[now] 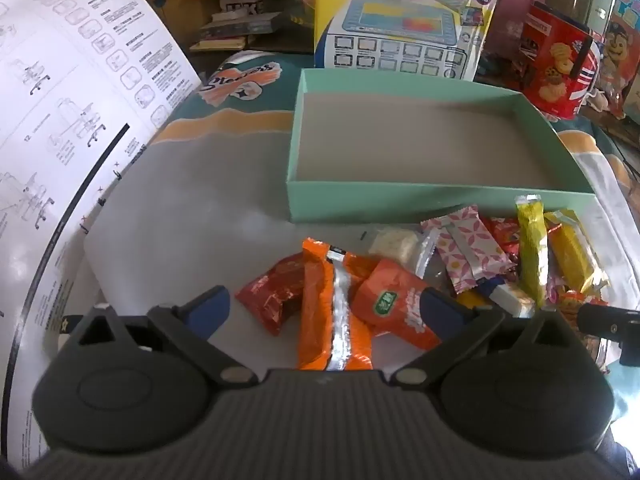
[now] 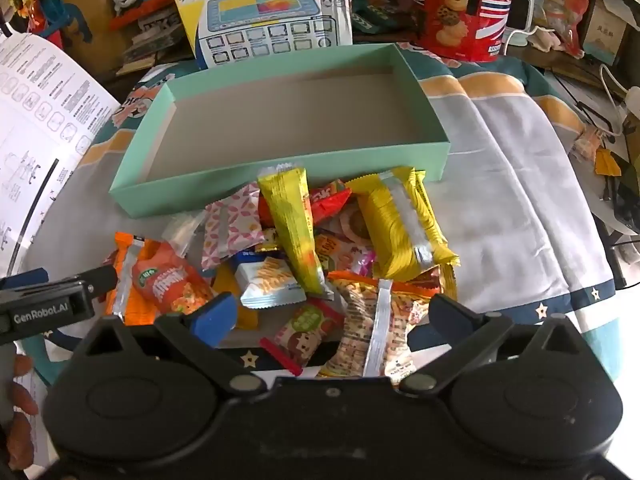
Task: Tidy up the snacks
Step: 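Move both grippers over the snack pile beside the green tray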
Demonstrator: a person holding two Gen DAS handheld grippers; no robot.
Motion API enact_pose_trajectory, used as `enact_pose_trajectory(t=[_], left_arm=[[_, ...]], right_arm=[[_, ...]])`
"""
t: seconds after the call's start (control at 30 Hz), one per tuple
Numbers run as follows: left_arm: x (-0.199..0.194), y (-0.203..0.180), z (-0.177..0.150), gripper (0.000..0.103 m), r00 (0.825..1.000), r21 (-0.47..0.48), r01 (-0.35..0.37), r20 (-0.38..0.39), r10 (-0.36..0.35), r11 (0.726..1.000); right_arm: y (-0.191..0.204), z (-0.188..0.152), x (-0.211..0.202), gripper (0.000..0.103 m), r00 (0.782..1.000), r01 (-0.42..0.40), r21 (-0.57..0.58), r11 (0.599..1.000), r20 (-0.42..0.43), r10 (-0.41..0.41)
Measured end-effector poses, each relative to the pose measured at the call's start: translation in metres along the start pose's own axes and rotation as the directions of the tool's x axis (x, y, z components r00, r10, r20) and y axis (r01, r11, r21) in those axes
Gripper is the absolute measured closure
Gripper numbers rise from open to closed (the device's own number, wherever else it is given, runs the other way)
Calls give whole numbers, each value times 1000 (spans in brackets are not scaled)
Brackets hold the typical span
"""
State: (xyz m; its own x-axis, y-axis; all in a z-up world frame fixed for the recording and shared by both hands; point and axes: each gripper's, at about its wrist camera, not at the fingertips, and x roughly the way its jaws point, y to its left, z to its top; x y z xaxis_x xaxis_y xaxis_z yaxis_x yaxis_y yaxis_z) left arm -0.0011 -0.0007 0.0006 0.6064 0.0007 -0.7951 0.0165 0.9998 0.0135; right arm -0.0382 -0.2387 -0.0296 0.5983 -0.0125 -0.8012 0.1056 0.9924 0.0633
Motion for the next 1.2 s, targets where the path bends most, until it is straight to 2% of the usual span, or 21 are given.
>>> enact_pose_trajectory(t=[0.2, 1.2], left_arm=[[5, 6, 0, 0, 999, -26, 15, -29, -16, 1000], [-6, 3, 0, 0, 999, -15, 20, -37, -20, 1000]], right_arm=[[0, 3, 1, 0, 1000, 2, 2, 1000, -8, -1], [-3, 0, -3, 0, 1000, 9, 30, 1000, 12, -9]])
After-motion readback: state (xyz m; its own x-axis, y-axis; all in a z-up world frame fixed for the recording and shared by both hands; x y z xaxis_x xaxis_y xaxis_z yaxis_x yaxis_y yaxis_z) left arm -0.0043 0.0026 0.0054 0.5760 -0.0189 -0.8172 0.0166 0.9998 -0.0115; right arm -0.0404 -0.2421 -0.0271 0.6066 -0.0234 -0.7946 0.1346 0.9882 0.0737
